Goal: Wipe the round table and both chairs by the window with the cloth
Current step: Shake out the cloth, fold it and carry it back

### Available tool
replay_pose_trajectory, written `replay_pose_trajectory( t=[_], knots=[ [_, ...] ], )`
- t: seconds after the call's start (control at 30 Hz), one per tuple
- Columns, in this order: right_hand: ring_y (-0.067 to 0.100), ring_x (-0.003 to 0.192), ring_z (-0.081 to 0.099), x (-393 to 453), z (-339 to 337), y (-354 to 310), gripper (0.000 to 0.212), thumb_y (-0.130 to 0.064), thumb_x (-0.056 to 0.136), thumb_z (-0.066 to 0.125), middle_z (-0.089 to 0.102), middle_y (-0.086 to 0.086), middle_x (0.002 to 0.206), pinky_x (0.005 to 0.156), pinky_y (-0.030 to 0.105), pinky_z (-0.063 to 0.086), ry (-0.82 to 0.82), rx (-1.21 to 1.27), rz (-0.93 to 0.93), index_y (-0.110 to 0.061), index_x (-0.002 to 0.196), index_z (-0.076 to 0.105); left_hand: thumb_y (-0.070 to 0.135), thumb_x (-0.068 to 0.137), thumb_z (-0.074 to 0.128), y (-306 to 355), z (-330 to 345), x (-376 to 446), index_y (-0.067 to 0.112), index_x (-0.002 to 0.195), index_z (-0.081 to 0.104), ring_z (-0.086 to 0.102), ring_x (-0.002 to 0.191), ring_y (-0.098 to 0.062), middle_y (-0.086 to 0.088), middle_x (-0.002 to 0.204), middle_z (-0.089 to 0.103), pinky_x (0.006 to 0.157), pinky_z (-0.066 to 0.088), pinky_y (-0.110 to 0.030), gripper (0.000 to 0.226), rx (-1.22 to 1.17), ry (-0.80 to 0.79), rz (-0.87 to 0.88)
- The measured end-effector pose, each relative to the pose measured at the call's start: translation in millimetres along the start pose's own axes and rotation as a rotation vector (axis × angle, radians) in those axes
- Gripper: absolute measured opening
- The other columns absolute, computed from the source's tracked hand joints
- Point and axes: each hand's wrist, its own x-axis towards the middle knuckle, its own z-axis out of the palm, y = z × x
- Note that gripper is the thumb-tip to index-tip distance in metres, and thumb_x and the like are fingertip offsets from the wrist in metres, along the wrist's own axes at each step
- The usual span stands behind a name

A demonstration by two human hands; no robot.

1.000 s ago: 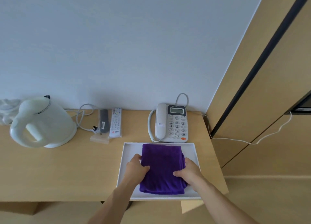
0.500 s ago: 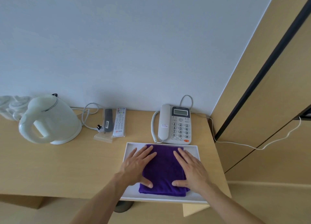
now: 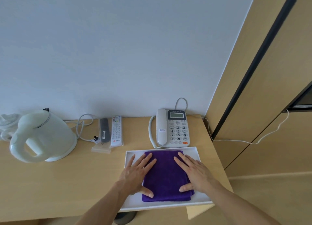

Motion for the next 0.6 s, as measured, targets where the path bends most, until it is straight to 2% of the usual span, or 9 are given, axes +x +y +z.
replay_pose_trajectory(
  t=[0.23,0.6],
  knots=[
    [0.019,0.152,-0.002,1,-8,-7,0.121,-0.064,0.069,0.072,-0.019,-0.01,0.162,0.122,0.042,0.016,-0.024,0.015,0.024,-0.036,0.154,-0.01,0.089,0.061,0.058,-3,-2,0,0.037,0.156,-0.014,-0.009,0.154,-0.023,0.008,0.165,-0.02,0.122,0.003,-0.056,0.13,-0.092,-0.025,-0.007],
    [0.014,0.151,0.003,-10,-6,-13,0.112,-0.057,0.075,0.072,-0.018,-0.012,0.162,0.119,0.036,0.025,0.027,0.042,0.069,-0.039,0.154,-0.005,0.084,0.065,0.063,1,-8,-3,0.033,0.159,-0.007,-0.005,0.154,-0.024,0.005,0.167,-0.014,0.122,0.011,-0.056,0.127,-0.118,-0.006,-0.011]
  ],
)
